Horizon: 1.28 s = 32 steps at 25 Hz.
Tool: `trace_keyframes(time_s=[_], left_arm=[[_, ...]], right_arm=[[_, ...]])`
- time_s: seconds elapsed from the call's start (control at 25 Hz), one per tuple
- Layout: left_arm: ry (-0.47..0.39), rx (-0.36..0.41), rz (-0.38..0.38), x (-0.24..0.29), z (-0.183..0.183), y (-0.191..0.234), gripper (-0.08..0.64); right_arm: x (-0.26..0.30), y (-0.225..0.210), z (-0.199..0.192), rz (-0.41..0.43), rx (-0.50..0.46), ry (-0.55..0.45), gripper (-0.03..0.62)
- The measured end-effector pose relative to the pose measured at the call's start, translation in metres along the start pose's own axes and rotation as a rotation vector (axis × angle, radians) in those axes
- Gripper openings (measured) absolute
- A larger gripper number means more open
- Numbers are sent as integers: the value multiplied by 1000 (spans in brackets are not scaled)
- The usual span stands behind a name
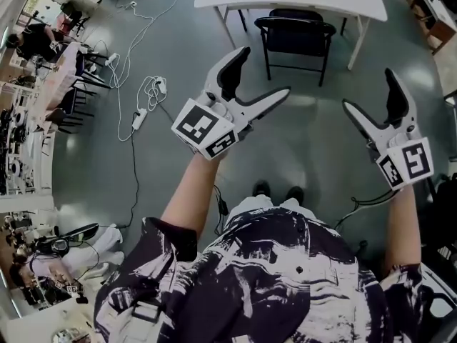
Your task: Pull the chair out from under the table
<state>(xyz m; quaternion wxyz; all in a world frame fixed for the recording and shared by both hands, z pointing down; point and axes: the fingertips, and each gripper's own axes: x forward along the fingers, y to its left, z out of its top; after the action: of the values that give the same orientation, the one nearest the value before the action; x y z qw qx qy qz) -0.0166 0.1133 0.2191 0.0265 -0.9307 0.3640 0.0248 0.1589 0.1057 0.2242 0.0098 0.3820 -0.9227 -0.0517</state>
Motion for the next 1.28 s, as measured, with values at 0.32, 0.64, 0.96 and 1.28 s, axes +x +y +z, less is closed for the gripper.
trace_keyframes(time_s=[0.32, 0.64, 0.96, 1.28], left_arm=[[15, -20, 17, 31, -19, 16, 429], [-15, -35, -36, 74, -46, 96, 428], [18, -11, -139, 121, -67, 213, 428], [102, 63, -193, 190, -116, 289, 428]], right_arm=[[23, -43, -14, 27, -2, 3, 486], [100, -73, -35, 12, -52, 49, 486], [214, -114, -51, -21, -99, 137, 485], [285, -165, -112, 25, -122, 252, 485]])
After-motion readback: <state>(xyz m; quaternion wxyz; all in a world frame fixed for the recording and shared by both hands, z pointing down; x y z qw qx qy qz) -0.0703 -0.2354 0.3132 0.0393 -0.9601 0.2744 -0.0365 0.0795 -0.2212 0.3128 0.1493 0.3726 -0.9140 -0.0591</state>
